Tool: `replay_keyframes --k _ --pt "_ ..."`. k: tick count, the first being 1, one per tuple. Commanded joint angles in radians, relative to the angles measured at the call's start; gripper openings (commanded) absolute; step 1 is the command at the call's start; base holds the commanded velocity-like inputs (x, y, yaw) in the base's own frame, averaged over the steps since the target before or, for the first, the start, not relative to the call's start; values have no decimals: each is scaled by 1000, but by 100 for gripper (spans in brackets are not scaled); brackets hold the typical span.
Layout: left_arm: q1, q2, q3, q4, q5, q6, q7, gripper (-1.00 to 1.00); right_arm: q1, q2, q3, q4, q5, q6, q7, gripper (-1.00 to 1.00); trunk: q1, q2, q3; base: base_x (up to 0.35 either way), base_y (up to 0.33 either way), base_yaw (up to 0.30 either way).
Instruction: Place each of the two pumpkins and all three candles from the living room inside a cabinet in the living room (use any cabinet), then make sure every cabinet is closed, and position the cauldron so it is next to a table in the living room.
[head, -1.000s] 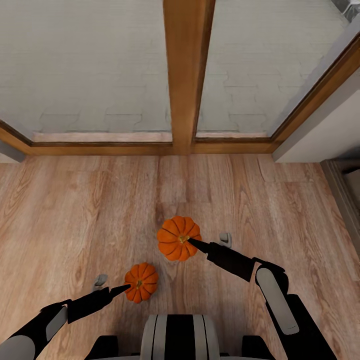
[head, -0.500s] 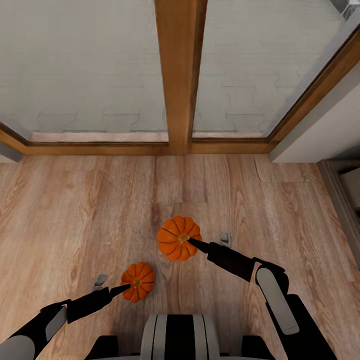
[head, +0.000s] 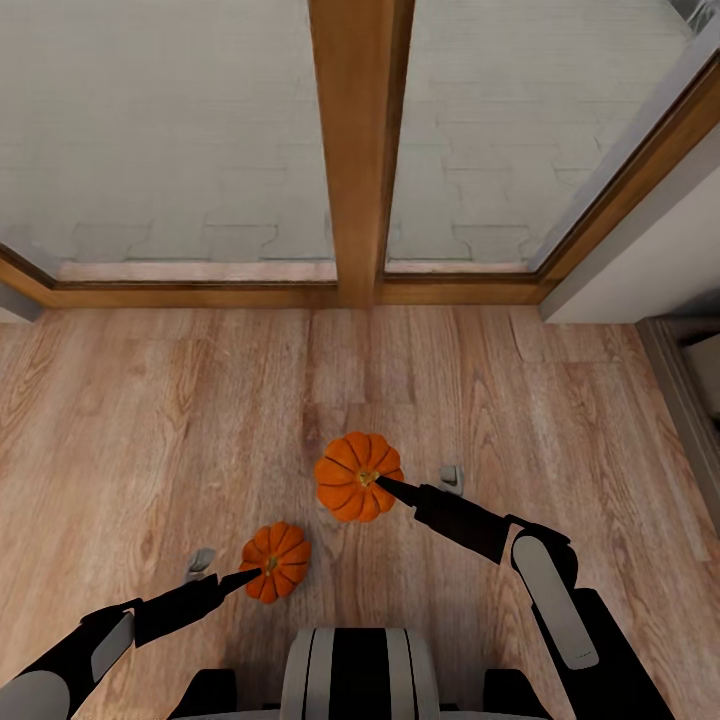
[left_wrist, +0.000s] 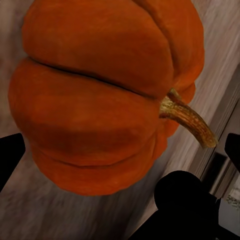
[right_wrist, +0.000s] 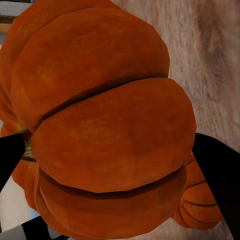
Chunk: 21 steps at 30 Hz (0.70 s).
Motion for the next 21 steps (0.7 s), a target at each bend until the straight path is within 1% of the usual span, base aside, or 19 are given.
replay_keyframes --k 1,10,13,18,21 --pt "0 0 0 0 0 0 0 100 0 0 0 0 -3 1 1 -100 0 0 0 0 0 0" --pt "0 1 6 3 1 0 12 100 0 0 0 0 -3 1 1 -100 0 0 0 0 0 0" --pt "0 0 20 3 2 -2 20 100 0 0 0 0 -3 1 1 -100 0 0 0 0 0 0" --pt "0 0 59 3 2 -3 53 100 0 0 0 0 -3 1 1 -100 0 0 0 0 0 0" --pt "0 0 68 3 2 -3 64 100 0 0 0 0 -3 1 1 -100 0 0 0 0 0 0"
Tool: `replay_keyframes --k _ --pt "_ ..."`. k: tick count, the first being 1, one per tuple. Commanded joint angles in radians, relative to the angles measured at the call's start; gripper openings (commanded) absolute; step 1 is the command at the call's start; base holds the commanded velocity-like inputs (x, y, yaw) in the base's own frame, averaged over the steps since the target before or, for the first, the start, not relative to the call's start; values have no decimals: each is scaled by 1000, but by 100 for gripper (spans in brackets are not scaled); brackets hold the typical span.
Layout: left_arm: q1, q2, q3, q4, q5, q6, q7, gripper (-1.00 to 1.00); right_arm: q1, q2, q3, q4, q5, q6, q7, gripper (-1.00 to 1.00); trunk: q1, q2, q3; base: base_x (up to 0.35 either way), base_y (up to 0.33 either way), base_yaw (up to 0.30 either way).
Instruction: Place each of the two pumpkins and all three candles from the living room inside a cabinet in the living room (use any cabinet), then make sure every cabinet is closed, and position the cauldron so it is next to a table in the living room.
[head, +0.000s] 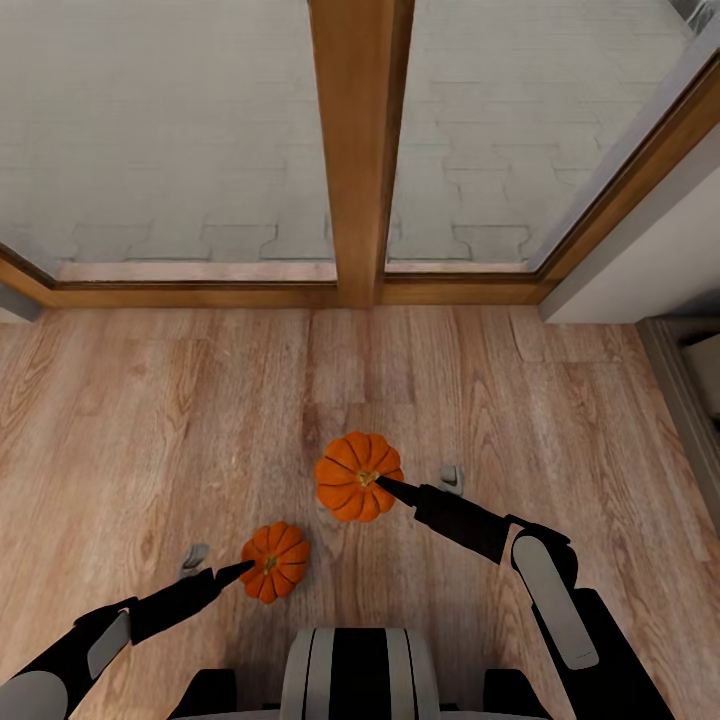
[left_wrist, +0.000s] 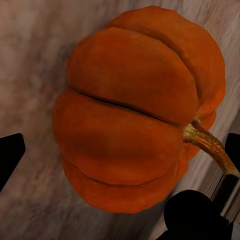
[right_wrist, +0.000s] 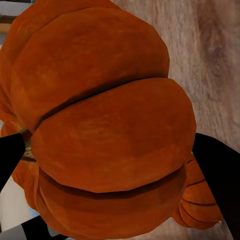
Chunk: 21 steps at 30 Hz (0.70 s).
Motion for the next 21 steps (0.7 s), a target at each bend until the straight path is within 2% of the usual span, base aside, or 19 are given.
replay_keyframes --k 1,17,21 --pt "0 0 2 0 0 0 2 100 0 0 0 0 -3 1 1 -100 0 0 0 0 0 0" --pt "0 -1 6 1 -1 1 8 100 0 0 0 0 -3 1 1 -100 0 0 0 0 0 0" --pt "0 -1 7 1 -1 2 38 100 0 0 0 0 -3 1 2 -100 0 0 -4 0 0 0"
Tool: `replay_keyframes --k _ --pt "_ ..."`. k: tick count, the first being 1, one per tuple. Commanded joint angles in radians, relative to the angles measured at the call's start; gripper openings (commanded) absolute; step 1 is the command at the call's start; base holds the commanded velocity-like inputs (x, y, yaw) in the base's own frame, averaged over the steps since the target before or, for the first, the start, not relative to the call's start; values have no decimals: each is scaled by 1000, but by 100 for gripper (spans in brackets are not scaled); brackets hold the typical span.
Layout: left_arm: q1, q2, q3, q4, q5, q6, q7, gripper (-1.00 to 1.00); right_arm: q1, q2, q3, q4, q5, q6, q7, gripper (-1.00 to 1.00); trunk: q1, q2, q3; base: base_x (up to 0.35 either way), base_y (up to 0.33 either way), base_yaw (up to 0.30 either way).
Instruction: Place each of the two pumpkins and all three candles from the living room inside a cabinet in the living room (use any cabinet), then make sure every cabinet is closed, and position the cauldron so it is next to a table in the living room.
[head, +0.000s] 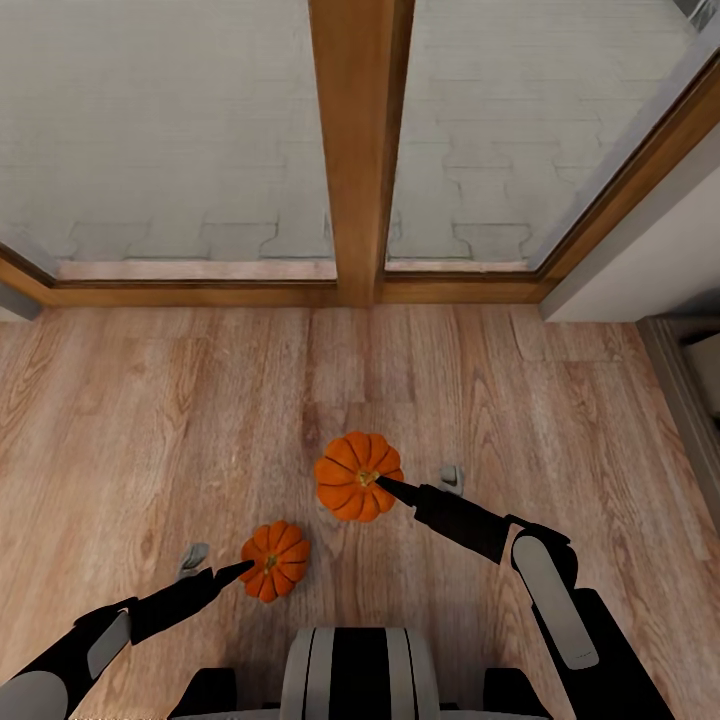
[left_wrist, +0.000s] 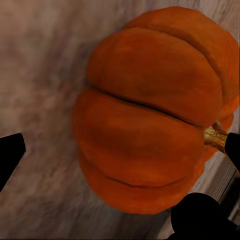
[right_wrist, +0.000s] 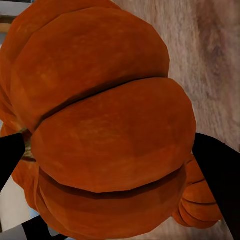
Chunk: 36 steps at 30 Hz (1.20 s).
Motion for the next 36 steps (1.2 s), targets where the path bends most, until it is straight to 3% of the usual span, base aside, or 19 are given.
replay_keyframes --k 1,12,36 --pt "0 0 1 0 0 0 12 100 0 0 0 0 -2 0 2 -100 0 0 -4 0 0 0" --pt "0 0 2 0 1 4 41 100 0 -1 0 0 -2 0 2 -100 3 -2 -27 0 0 0" --pt "0 -2 0 0 -1 -3 41 100 0 -2 0 0 -2 0 2 -100 3 -2 -27 5 -73 0"
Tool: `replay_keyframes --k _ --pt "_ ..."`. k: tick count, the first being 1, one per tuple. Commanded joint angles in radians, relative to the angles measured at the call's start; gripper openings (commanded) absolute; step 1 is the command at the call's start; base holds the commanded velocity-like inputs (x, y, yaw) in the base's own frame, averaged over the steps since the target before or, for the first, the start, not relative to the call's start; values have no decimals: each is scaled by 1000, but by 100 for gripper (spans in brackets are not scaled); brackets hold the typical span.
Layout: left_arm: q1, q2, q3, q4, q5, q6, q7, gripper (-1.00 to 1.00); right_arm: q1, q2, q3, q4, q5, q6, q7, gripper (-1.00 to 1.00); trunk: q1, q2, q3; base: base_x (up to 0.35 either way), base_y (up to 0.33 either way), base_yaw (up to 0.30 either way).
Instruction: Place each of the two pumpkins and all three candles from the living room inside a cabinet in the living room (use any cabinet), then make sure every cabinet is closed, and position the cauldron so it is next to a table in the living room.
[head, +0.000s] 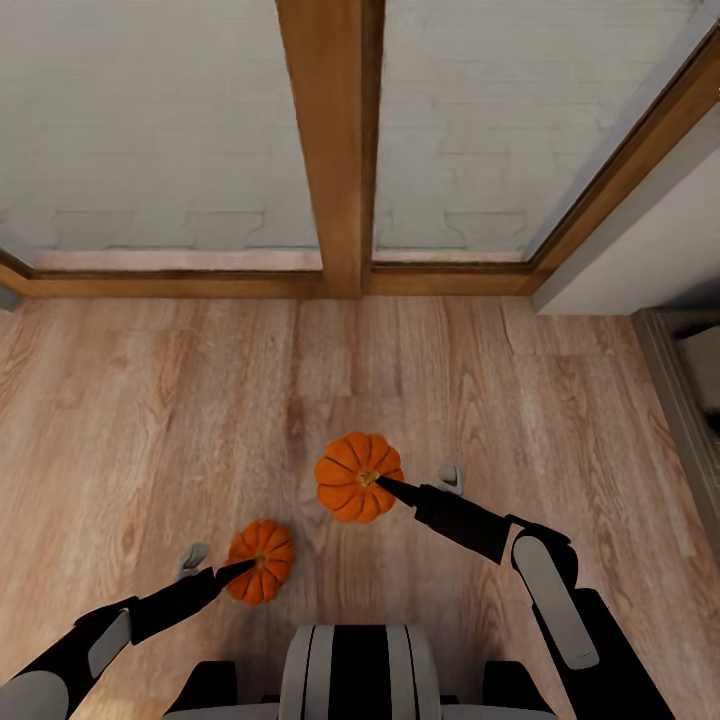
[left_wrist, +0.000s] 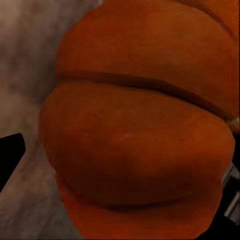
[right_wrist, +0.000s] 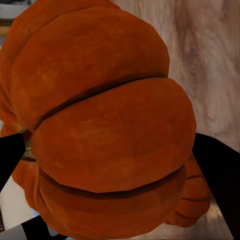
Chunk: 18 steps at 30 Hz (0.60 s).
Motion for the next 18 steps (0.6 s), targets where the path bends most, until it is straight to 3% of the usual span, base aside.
replay_keyframes --k 1,5,6,18 --pt "0 0 3 1 -8 -6 59 100 0 0 0 0 -2 1 1 -100 0 0 0 91 -159 0" --pt "0 0 3 1 -8 -6 58 100 0 0 0 0 -2 1 1 -100 0 0 0 79 -146 0" --pt "0 0 3 1 -8 -6 58 -100 0 0 0 0 -2 1 1 -100 0 0 0 29 -53 0" --pt "0 1 3 1 -7 -2 58 -100 0 0 0 0 -2 1 1 -100 0 0 0 3 -6 0"
